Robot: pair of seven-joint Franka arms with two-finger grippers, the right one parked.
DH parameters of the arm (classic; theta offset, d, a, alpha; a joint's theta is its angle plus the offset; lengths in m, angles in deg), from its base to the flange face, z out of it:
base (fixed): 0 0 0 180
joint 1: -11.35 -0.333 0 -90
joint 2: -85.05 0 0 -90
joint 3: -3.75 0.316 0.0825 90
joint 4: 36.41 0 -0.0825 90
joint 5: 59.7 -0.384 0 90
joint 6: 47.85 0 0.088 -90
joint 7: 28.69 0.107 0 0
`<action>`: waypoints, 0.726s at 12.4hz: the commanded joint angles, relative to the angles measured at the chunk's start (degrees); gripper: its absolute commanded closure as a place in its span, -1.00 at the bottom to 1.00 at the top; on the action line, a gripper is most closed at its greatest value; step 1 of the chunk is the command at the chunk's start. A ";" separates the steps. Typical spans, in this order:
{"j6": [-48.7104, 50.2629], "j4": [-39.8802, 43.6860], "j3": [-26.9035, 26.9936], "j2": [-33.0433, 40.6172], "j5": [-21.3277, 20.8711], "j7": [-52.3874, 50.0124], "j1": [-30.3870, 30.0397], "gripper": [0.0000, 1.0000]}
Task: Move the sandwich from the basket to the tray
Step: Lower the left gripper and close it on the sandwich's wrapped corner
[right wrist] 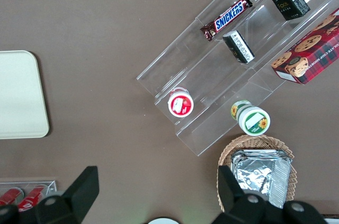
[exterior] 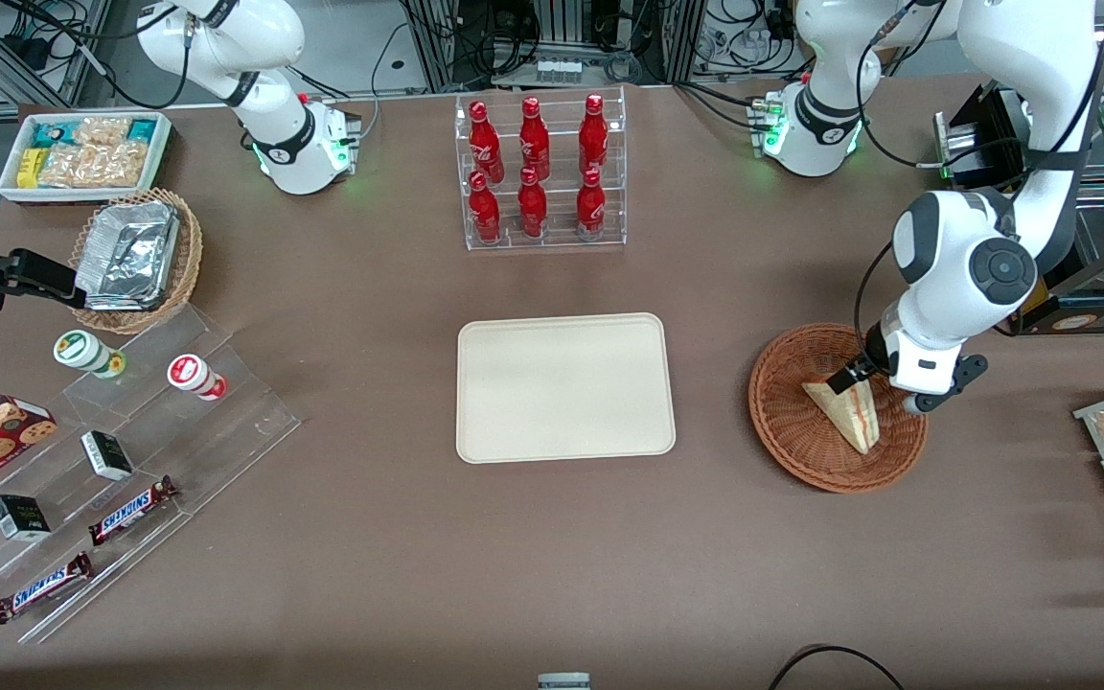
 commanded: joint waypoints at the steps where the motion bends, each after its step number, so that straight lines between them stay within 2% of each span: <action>1: -1.00 1.87 0.11 -2.66 -3.52 -1.55 0.29 -1.00; 9: -3.01 3.98 0.20 -6.88 -3.54 -4.54 0.11 -1.00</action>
